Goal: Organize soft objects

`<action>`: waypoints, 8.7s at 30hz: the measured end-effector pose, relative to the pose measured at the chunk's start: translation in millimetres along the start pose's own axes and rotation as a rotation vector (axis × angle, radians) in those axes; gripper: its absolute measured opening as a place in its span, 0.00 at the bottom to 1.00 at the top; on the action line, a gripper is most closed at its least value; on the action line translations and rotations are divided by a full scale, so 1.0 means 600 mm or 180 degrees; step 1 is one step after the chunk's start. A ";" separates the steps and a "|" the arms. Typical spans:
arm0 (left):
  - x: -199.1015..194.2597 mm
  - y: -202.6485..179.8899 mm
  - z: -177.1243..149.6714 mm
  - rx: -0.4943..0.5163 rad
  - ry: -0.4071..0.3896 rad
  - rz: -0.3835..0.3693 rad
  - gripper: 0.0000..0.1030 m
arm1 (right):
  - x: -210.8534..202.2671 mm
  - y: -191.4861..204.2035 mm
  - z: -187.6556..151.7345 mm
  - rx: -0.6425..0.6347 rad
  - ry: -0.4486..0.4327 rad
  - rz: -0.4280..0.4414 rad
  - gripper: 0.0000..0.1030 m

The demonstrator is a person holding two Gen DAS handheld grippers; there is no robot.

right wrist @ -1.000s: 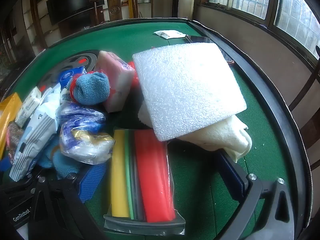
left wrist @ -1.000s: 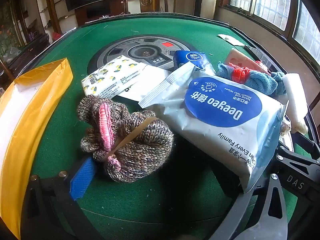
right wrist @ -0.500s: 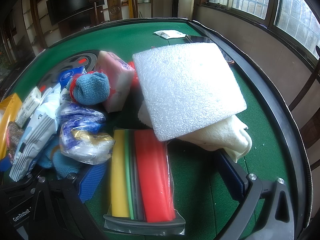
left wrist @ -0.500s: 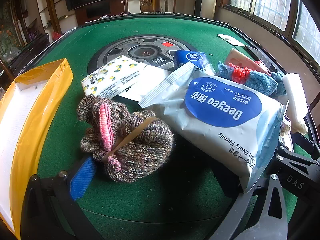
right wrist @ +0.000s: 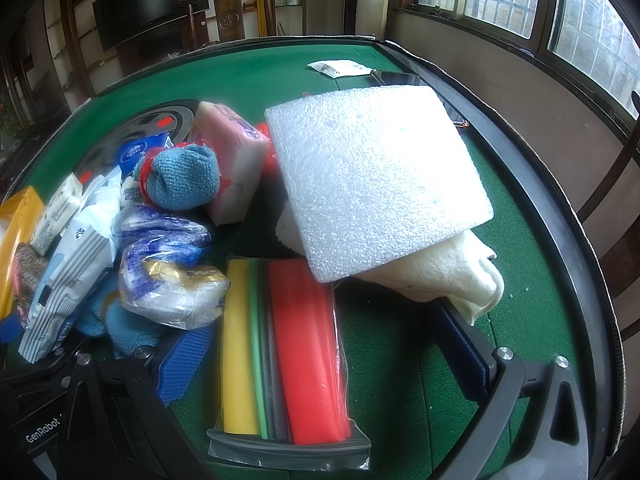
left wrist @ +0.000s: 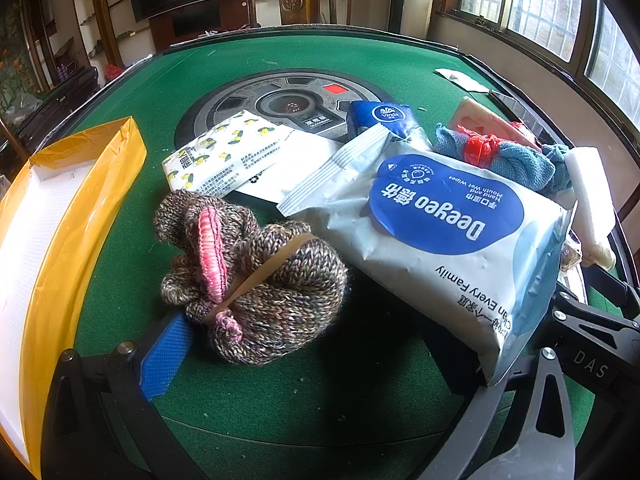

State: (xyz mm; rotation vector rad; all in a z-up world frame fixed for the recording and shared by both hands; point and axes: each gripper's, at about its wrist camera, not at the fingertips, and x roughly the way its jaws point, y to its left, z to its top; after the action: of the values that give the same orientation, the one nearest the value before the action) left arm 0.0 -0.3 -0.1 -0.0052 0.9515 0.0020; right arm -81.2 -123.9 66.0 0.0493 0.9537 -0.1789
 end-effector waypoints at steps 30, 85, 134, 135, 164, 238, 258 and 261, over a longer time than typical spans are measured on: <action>-0.005 -0.001 -0.002 0.0525 0.0182 -0.0379 1.00 | 0.005 0.001 0.007 -0.0016 0.0004 -0.0005 0.99; -0.045 0.121 0.010 -0.0259 -0.0223 -0.0401 1.00 | -0.169 -0.055 0.003 0.0408 -0.1827 0.0617 0.97; -0.215 0.414 -0.034 -0.0889 -0.0893 -0.1103 0.64 | -0.101 0.206 0.009 -0.0824 0.0163 0.1693 0.12; -0.212 0.420 -0.035 -0.0919 -0.0883 -0.1113 0.64 | -0.113 0.207 0.007 -0.0828 0.0129 0.1719 0.12; -0.015 0.475 0.104 -0.0989 -0.0268 -0.0746 0.65 | -0.046 0.496 0.091 -0.0623 0.0566 0.2695 0.12; 0.069 0.126 0.177 -0.0072 0.0321 -0.0512 0.80 | -0.047 -0.026 0.103 0.0534 -0.0845 0.1154 0.90; -0.013 0.052 0.044 0.0909 0.0152 -0.0566 0.68 | -0.049 -0.039 0.106 0.0590 -0.0792 0.1277 0.90; -0.021 0.053 0.040 0.0892 0.0119 -0.0672 0.61 | -0.039 -0.062 0.109 0.0697 -0.0787 0.1325 0.90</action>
State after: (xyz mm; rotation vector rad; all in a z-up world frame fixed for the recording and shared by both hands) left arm 12.4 31.6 23.9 0.1536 0.9785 -0.3273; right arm -48.4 -165.2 124.4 0.4150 0.6569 0.0953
